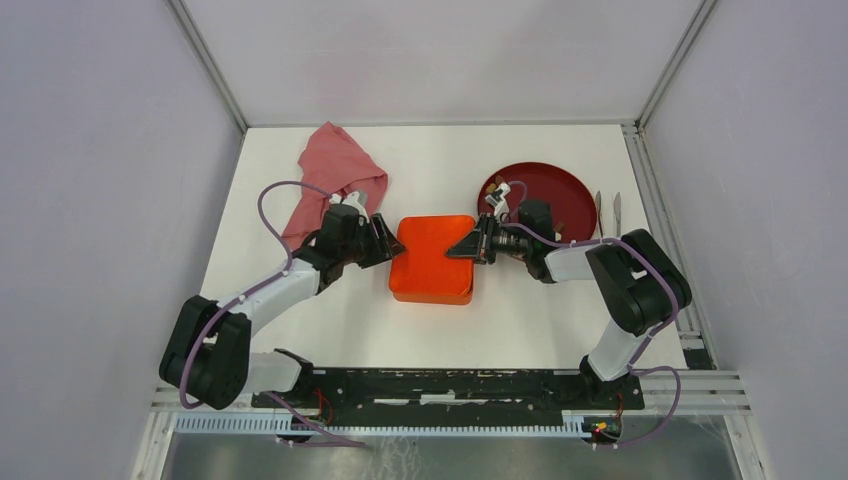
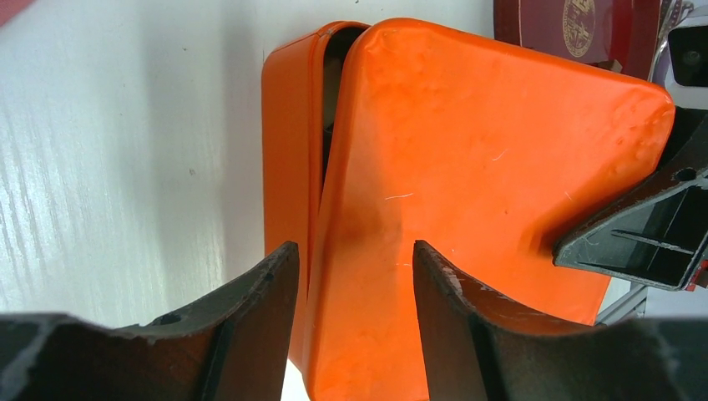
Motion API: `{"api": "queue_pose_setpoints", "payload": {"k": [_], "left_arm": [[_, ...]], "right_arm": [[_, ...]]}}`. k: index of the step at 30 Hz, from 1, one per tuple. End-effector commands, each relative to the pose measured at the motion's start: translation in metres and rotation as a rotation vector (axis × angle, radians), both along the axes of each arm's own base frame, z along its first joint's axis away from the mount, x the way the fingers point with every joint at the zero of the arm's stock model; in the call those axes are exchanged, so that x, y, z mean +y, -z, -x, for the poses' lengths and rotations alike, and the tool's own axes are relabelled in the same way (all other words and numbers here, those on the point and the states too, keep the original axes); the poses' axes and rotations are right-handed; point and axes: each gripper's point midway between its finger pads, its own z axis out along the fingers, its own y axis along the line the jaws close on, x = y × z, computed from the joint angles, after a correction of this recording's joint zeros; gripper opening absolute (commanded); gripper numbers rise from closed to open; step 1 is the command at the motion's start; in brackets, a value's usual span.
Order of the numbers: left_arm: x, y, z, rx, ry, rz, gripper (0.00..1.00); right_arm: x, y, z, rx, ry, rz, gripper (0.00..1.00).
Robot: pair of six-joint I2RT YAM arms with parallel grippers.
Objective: Pack the chocolate
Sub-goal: Close the box lid on the packing box.
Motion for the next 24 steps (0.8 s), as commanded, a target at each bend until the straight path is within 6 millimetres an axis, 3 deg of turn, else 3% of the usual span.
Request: {"api": "queue_pose_setpoints", "payload": {"k": [1,6,15,20,24], "left_arm": [[-0.004,-0.014,-0.009,-0.066,0.037,-0.002,0.59],[-0.006,-0.017,-0.01,-0.071,0.042,0.005,0.59],[-0.01,-0.01,-0.009,-0.049,0.058,0.003,0.57],[-0.012,-0.008,-0.009,-0.043,0.066,0.0,0.55],[-0.014,-0.007,-0.01,-0.039,0.07,-0.003,0.49]], "right_arm": [[-0.002,-0.016,-0.006,-0.051,0.019,-0.028,0.04],[0.001,-0.03,-0.009,-0.069,0.02,-0.076,0.04],[-0.007,-0.009,-0.007,-0.053,0.025,-0.005,0.06],[-0.012,-0.008,-0.01,-0.067,0.036,0.01,0.11],[-0.015,-0.005,-0.014,-0.093,0.03,0.048,0.21]]}}
